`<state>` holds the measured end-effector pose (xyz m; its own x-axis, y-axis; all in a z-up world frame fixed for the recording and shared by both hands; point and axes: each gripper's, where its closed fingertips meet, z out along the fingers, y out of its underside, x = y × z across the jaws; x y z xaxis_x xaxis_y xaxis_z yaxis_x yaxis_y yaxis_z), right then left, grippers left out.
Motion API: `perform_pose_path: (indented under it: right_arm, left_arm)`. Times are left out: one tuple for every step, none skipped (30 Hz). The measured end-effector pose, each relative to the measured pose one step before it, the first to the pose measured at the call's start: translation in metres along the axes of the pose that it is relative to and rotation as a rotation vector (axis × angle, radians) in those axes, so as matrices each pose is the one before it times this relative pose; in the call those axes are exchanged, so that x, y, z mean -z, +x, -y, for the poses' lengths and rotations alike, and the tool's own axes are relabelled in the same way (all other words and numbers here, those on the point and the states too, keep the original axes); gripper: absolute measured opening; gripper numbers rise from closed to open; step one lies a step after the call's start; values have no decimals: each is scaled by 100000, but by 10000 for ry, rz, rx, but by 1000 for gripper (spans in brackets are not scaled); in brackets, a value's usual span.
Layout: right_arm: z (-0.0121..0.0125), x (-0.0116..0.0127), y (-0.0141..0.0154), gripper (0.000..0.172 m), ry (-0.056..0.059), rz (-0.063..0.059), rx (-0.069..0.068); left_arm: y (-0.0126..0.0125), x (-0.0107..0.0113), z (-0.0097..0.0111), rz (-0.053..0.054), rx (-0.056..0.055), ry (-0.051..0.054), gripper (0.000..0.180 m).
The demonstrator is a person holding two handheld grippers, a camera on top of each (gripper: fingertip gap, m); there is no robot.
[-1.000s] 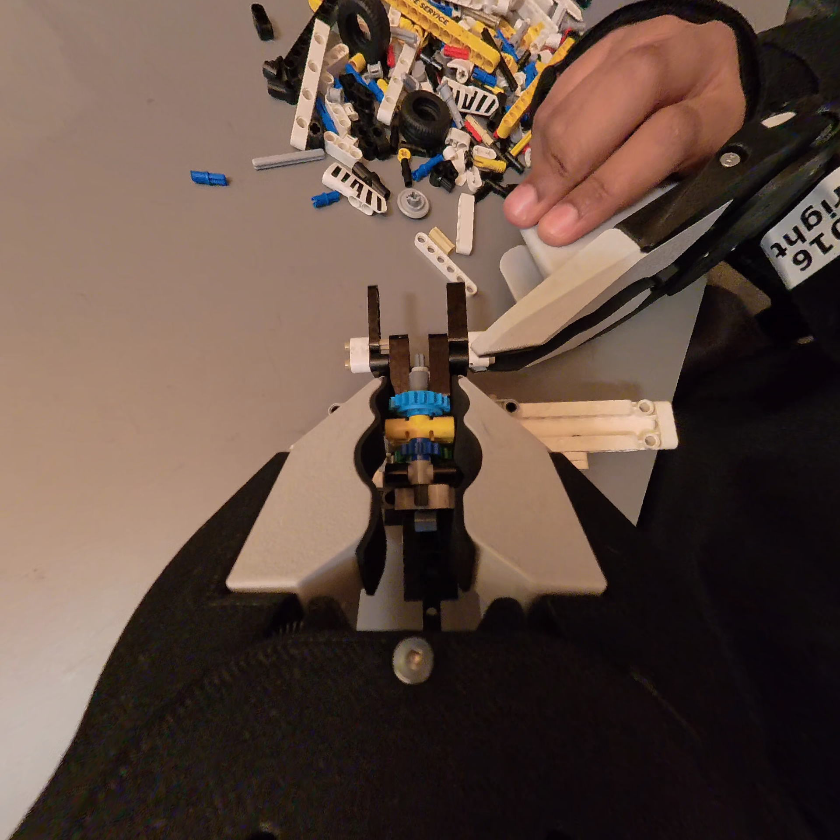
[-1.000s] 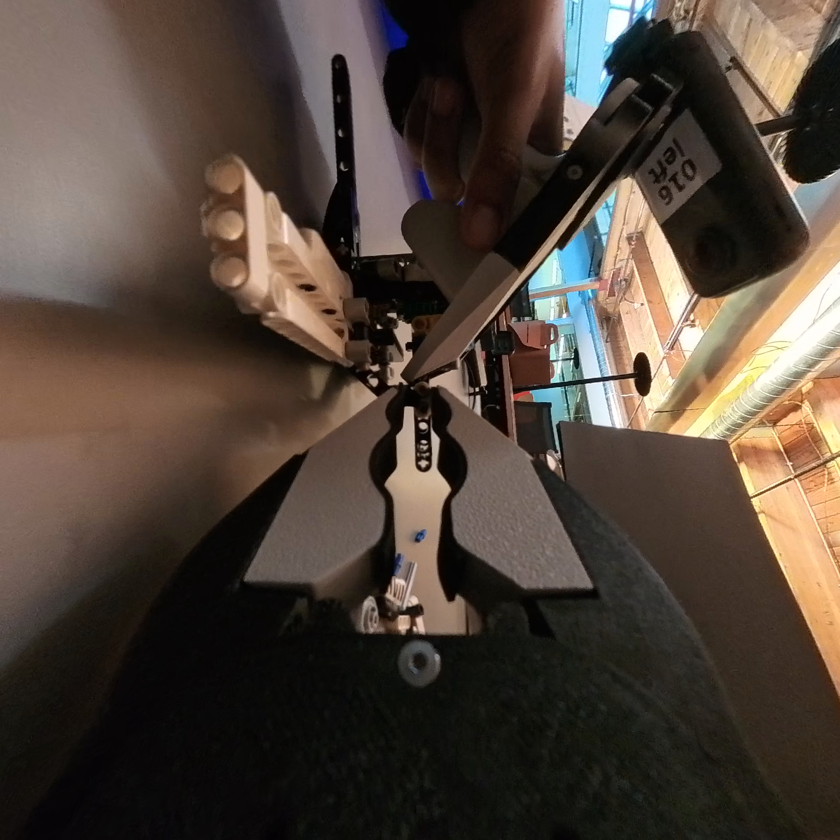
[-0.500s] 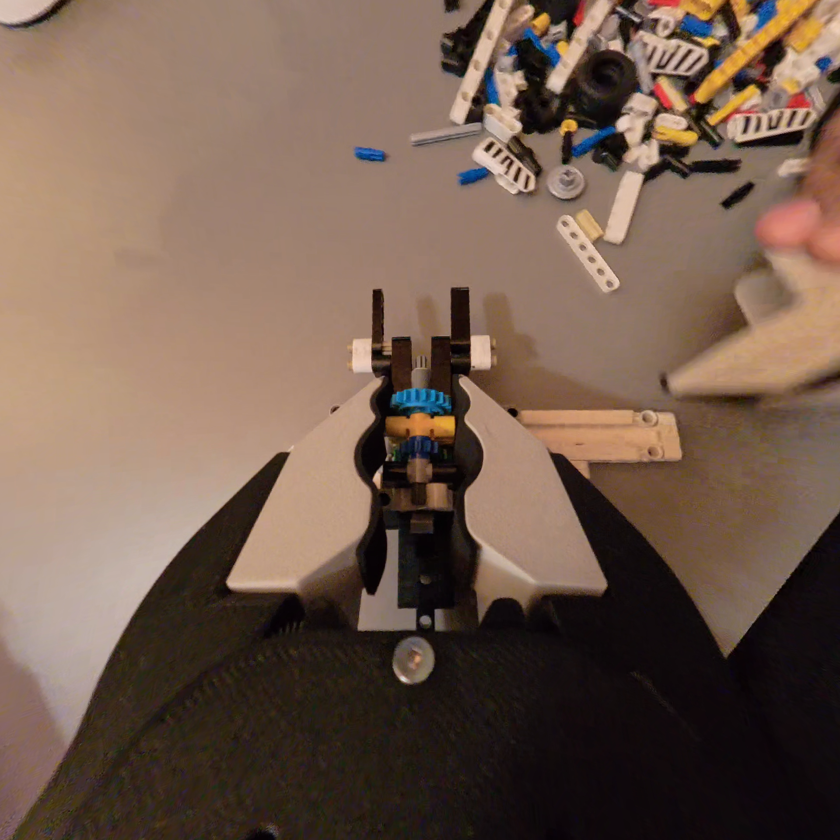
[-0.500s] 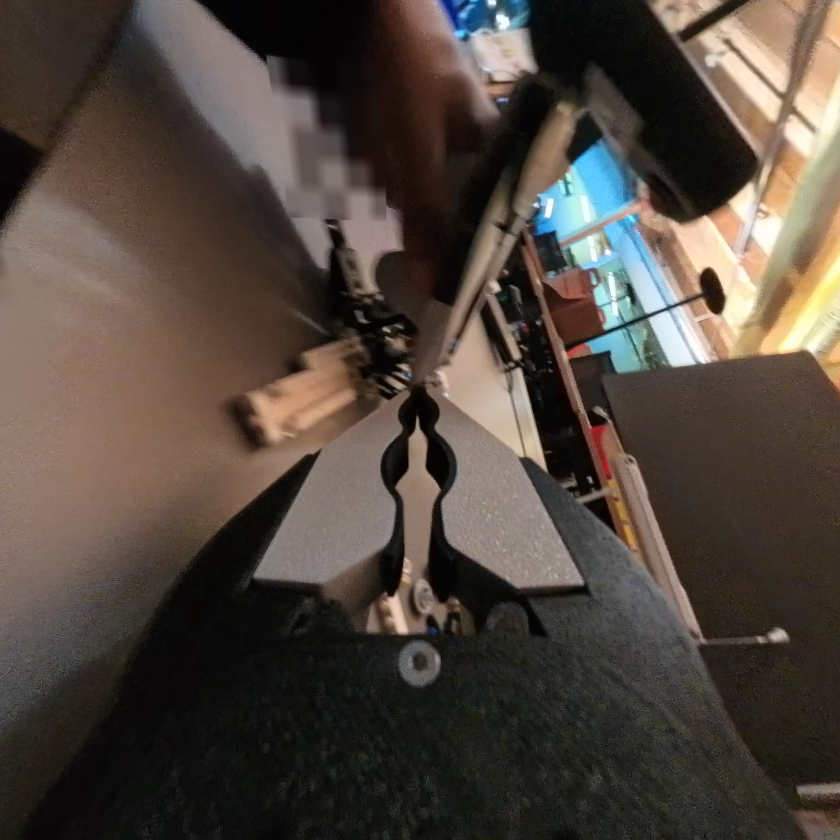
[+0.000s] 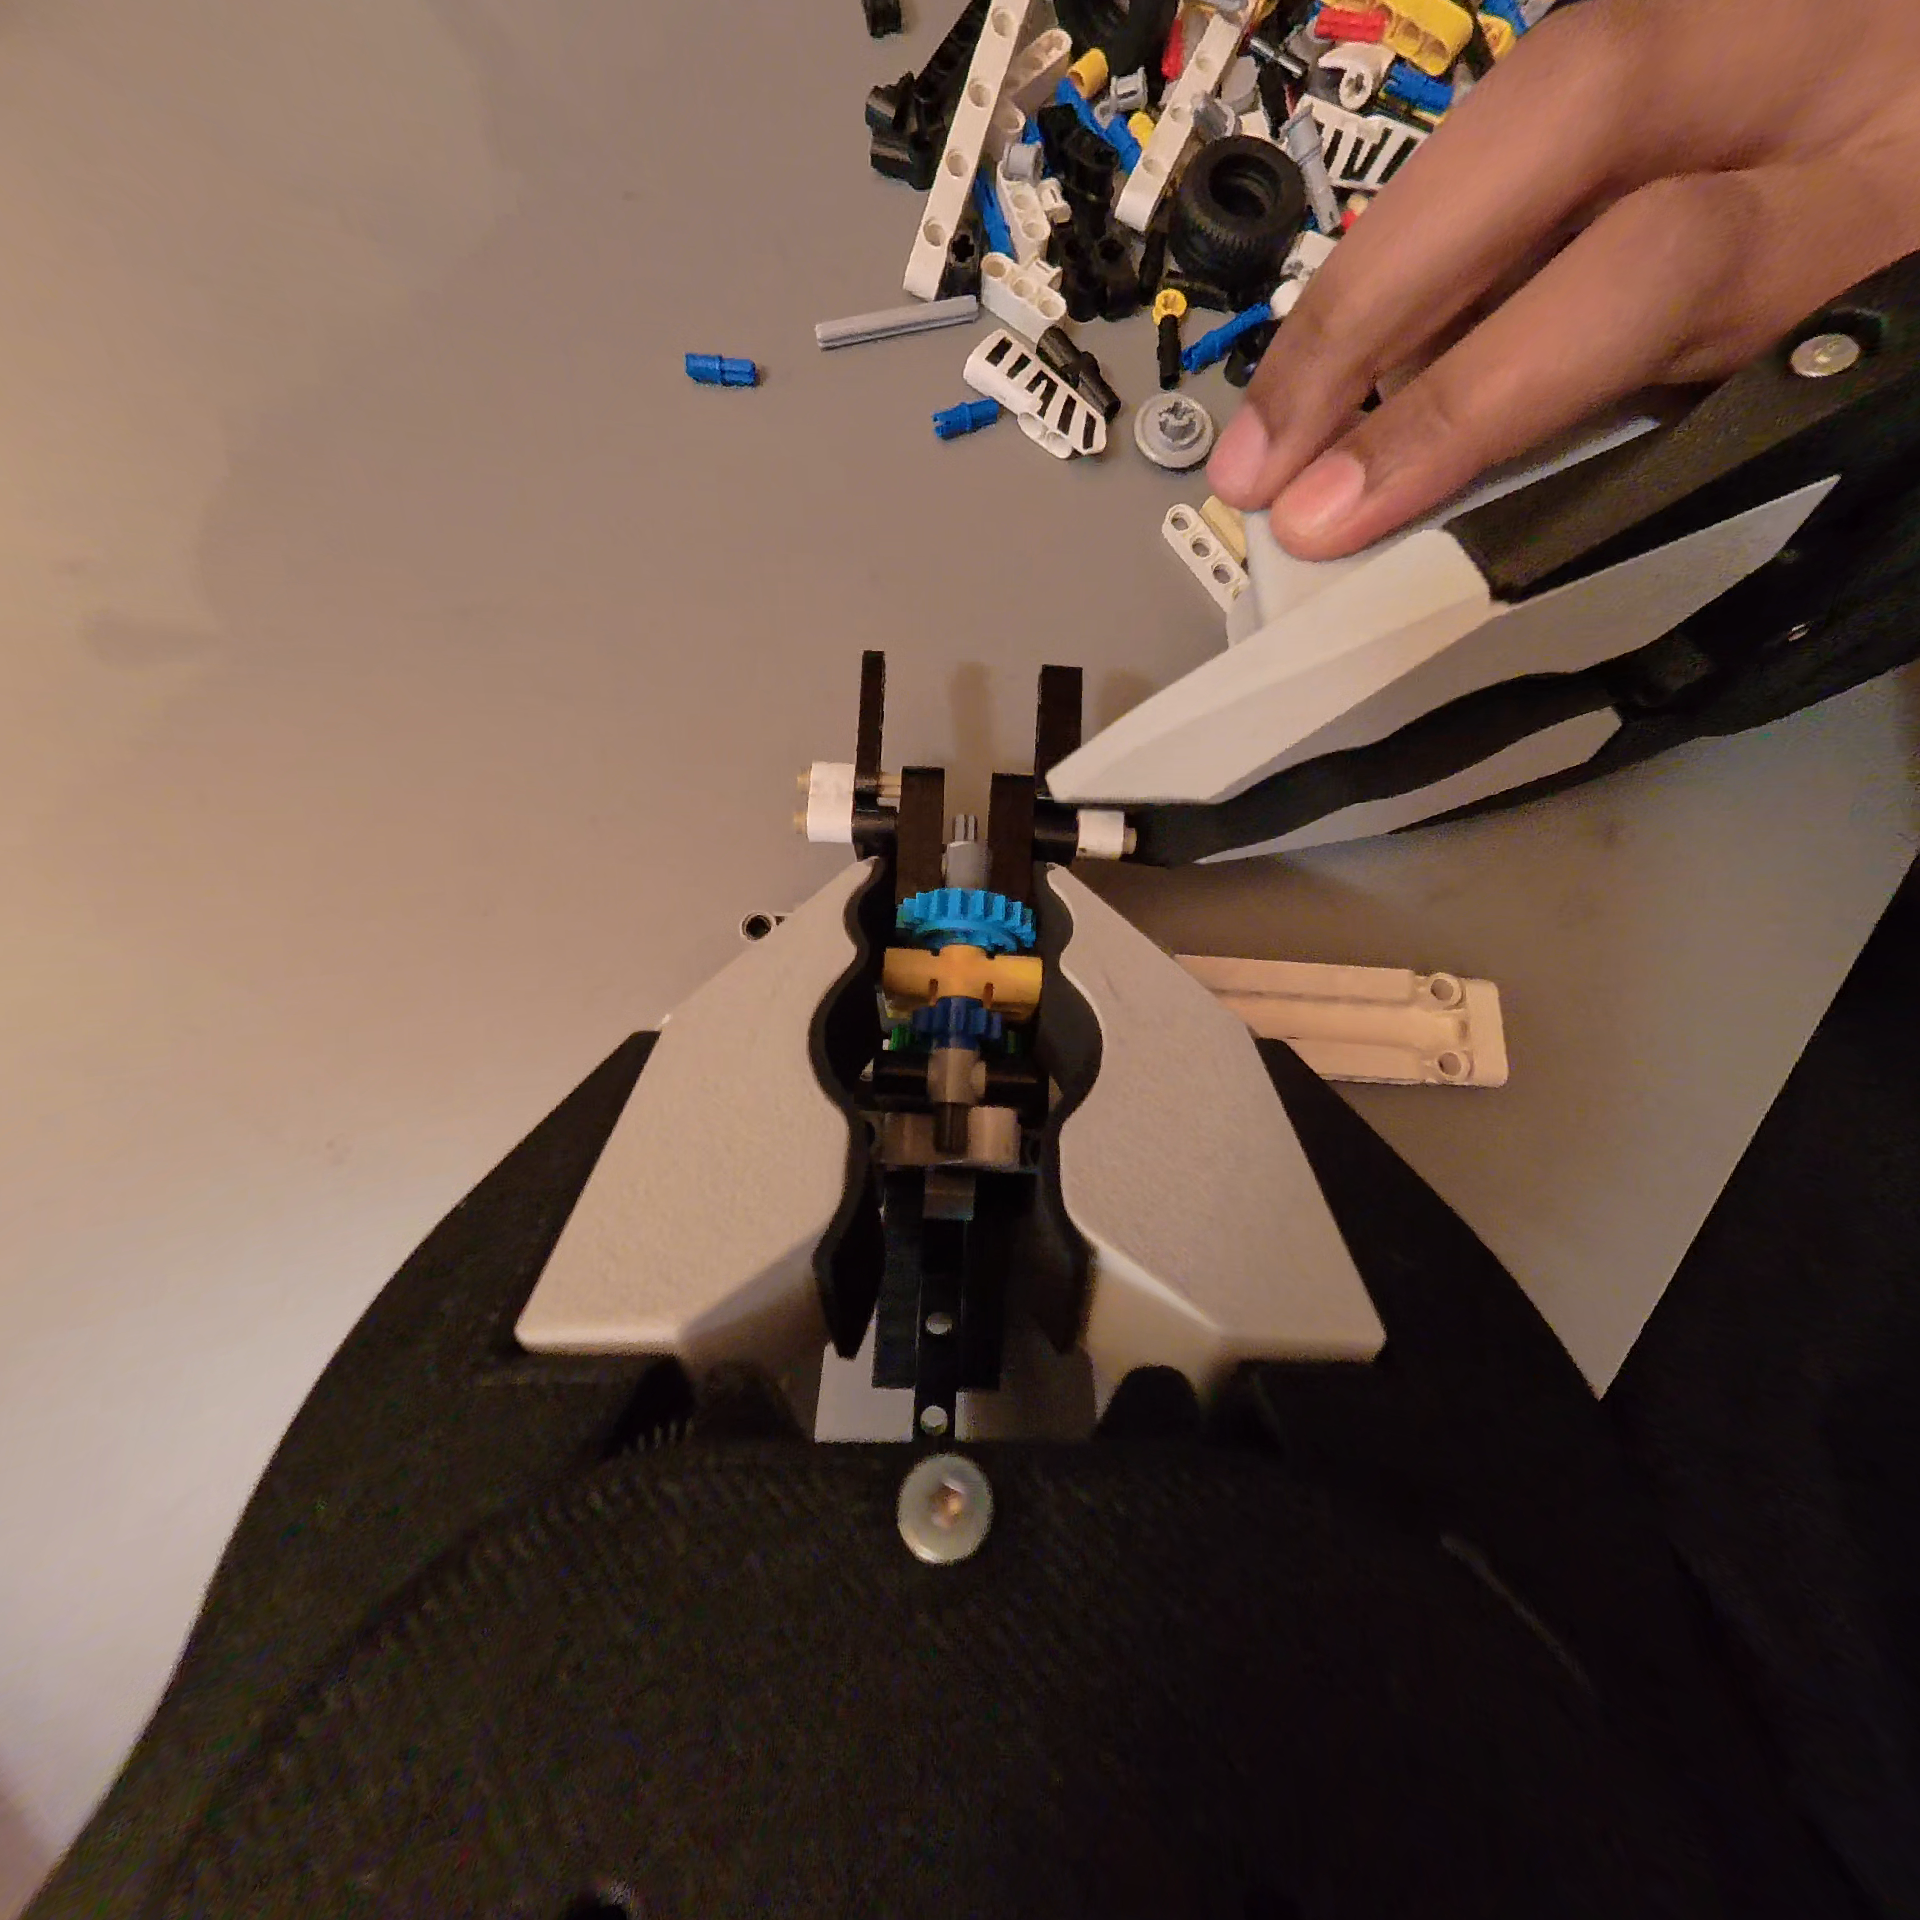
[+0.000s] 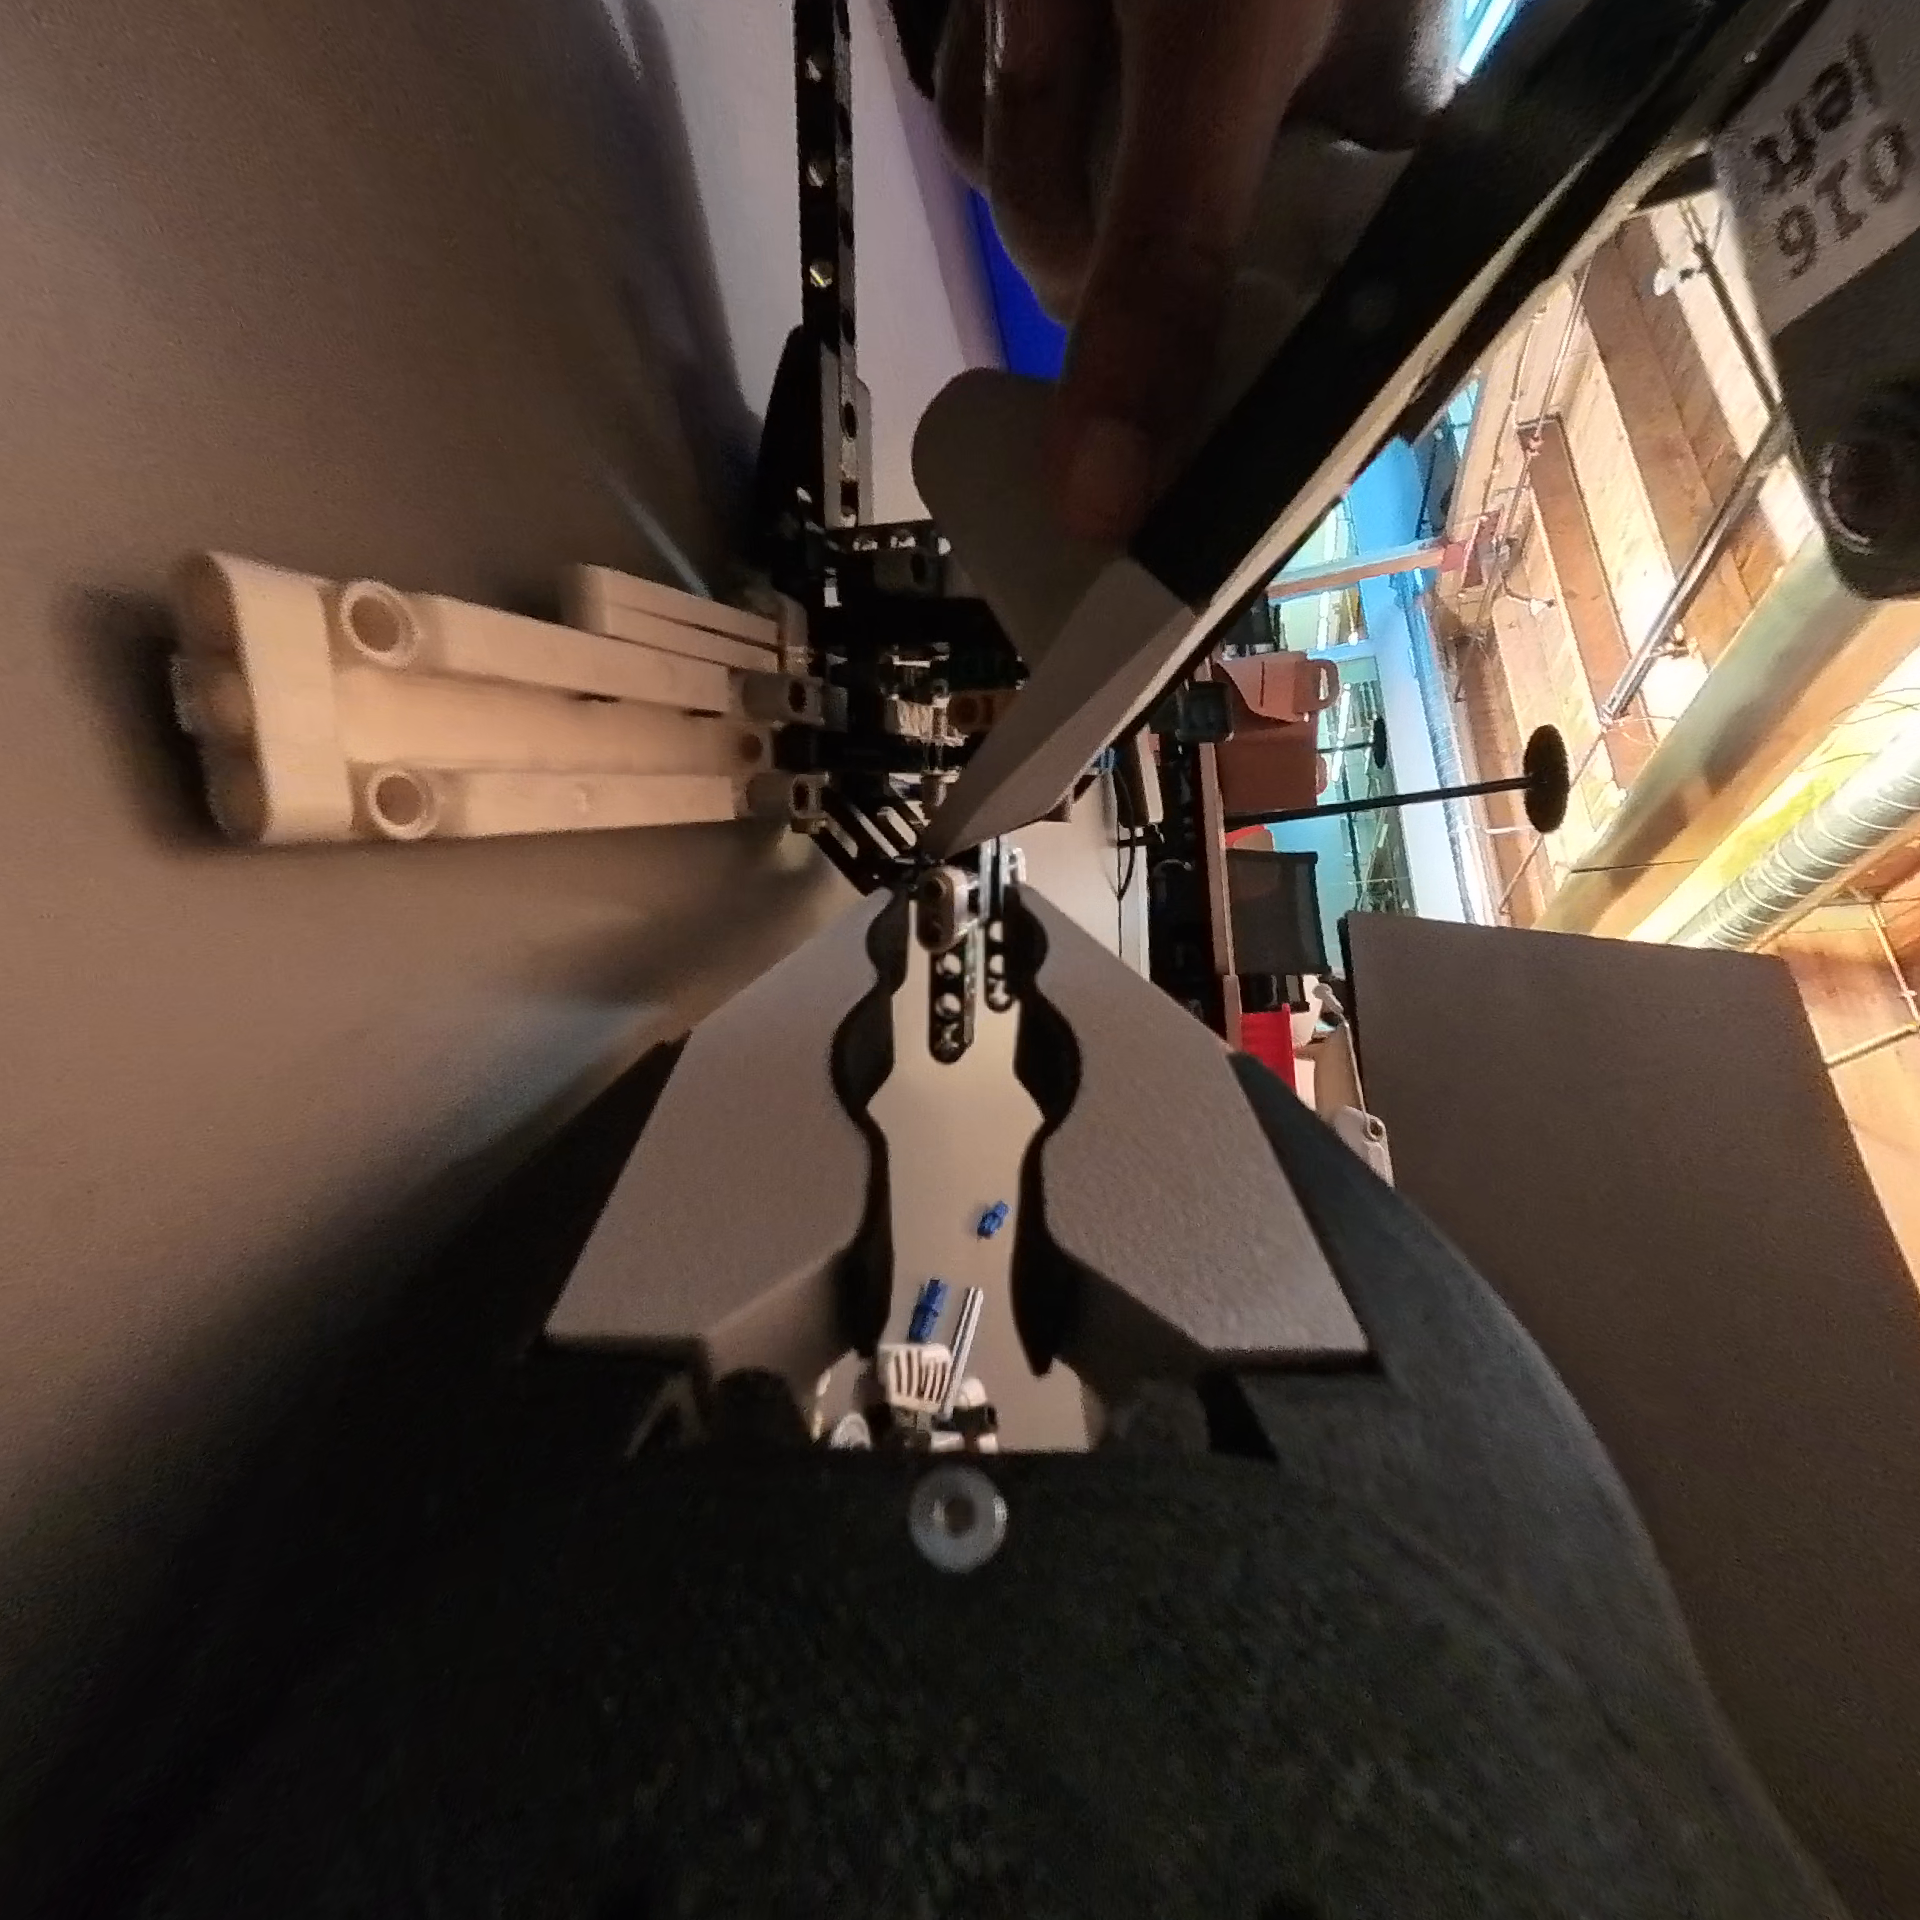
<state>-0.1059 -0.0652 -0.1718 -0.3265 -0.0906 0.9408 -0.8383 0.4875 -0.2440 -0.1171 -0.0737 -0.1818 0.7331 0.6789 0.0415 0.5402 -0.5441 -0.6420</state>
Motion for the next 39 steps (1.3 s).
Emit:
perform_pose_path:
  right_arm:
    - [1, -13, -203, 9, 31, 93, 81]
    - [-28, -4, -80, 7, -7, -41, 68]
    - [-1, 13, -9, 7, -37, -78, 71]
    - [-31, -5, 3, 6, -103, -20, 5]
    - [-32, -21, 12, 6, -118, 70, -182]
    - [-29, -40, 21, 6, -104, 134, -385]
    - [-62, -28, 2, 6, -108, 165, -459]
    - [-57, -16, 4, 6, -141, 169, -410]
    - [-70, -14, -4, 6, -183, 152, -326]
    - [-53, 3, -22, 6, -160, 140, -280]
    - [-79, 15, -26, 6, -111, 179, -318]
    - [-78, 21, -18, 7, -65, 258, -375]
    - [-49, 24, -22, 6, -17, 296, -374]
    - [-44, 14, -24, 7, 1, 237, -305]
    - [-42, 21, -12, 7, 25, 148, -157]
    - [-43, 37, -19, 7, 16, 83, -76]
    - [-35, 27, -5, 7, 8, 21, -61]
    - [-27, 50, 9, 7, 7, -63, -7]
    - [-2, 47, 23, 7, -4, -198, 134]
    - [9, 49, 20, 7, -23, -274, 196]
    - [27, 44, 26, 6, -44, -267, 172]
    - [9, 32, 22, 6, -70, -232, 194]
    - [-10, 26, 21, 6, -101, -211, 202]
    - [-18, 24, 10, 6, -101, -185, 149]
    - [-16, 44, 17, 6, -81, -134, 86]
    - [-31, 64, 7, 6, -69, -87, 23]
    - [-31, 56, 3, 6, -44, -62, -18]
    - [-38, 43, 11, 6, -33, -49, -15]
    - [-46, 39, 13, 6, -34, -43, -8]
    - [-33, 52, 18, 6, -28, -45, -42]
    - [-32, 54, 3, 6, -28, -52, -27]
    - [-28, 53, 16, 6, -37, -86, 47]
    - [-40, 59, 16, 6, -45, -95, 59]
    - [-44, 71, 9, 6, -64, -126, 130]
    - [-48, 50, 12, 6, -109, -230, 456]
    - [-8, 41, 13, 5, -77, -291, 604]
    - [-5, 42, 18, 5, -44, -233, 426]
    - [-11, 44, 11, 5, -57, -120, 222]
    - [4, 51, 20, 5, -52, -64, 125]
  left_arm:
    - [-8, -10, -6, 15, 9, -3, 25]
    - [-7, -1, 25, -1, 36, 37, 25]
    - [22, 3, 57, -6, 4, 78, 24]
    - [13, -4, 165, 22, -19, 172, 23]
    - [-12, -13, 78, 30, -1, 81, 23]
    - [-23, 15, 2, 13, 64, 0, 23]
    - [-35, -14, 42, 36, 41, 18, 22]
    - [-30, -23, 71, 61, 48, 50, 22]
    - [-37, -30, 42, 86, 99, 16, 22]
    - [-29, -18, 3, 150, 7, -13, 22]
    - [-20, -19, -26, 163, -45, -39, 22]
    - [-19, -24, 26, 128, -17, -21, 22]
    - [-8, -18, 3, 74, 13, -27, 22]
    - [-3, -27, 5, 49, 8, -41, 23]
    - [-10, -16, 6, 40, 0, -45, 23]
    - [18, -42, 25, 19, 9, -38, 23]
    - [11, -32, 24, 14, 19, -20, 23]
    - [26, -20, 28, 0, 26, 8, 23]
    - [36, -15, 25, -33, 71, 64, 23]
    - [42, 0, 5, -57, 85, 79, 23]
    - [41, 5, -7, -48, 85, 90, 24]
    - [21, 18, -8, -32, 89, 84, 24]
    - [9, 1, 0, 45, 43, 72, 24]
    - [1, 5, 12, 74, 16, 55, 25]
    - [25, -3, 1, 40, 41, 42, 25]
    - [41, -18, 21, 4, 53, 48, 25]
    - [40, -20, 16, 11, 22, 38, 25]
    - [39, -15, 11, 27, 5, -3, 25]
    - [23, -30, 31, 51, -12, 6, 25]
    - [15, -29, 27, 32, 3, 20, 25]
    - [35, -22, 28, 14, 9, 31, 25]
    - [15, -18, 19, 12, 17, 24, 25]
    - [32, -25, 26, 24, -17, 25, 25]
    - [42, -25, 45, -2, 29, 49, 25]
    - [22, -29, 42, 35, 36, 61, 26]
    - [0, -5, -2, 80, 14, 33, 26]
    - [-18, 0, 5, 36, 48, 46, 26]
    - [-15, 0, 18, 36, 28, 44, 26]
    - [-1, -8, 3, 41, 12, 14, 26]
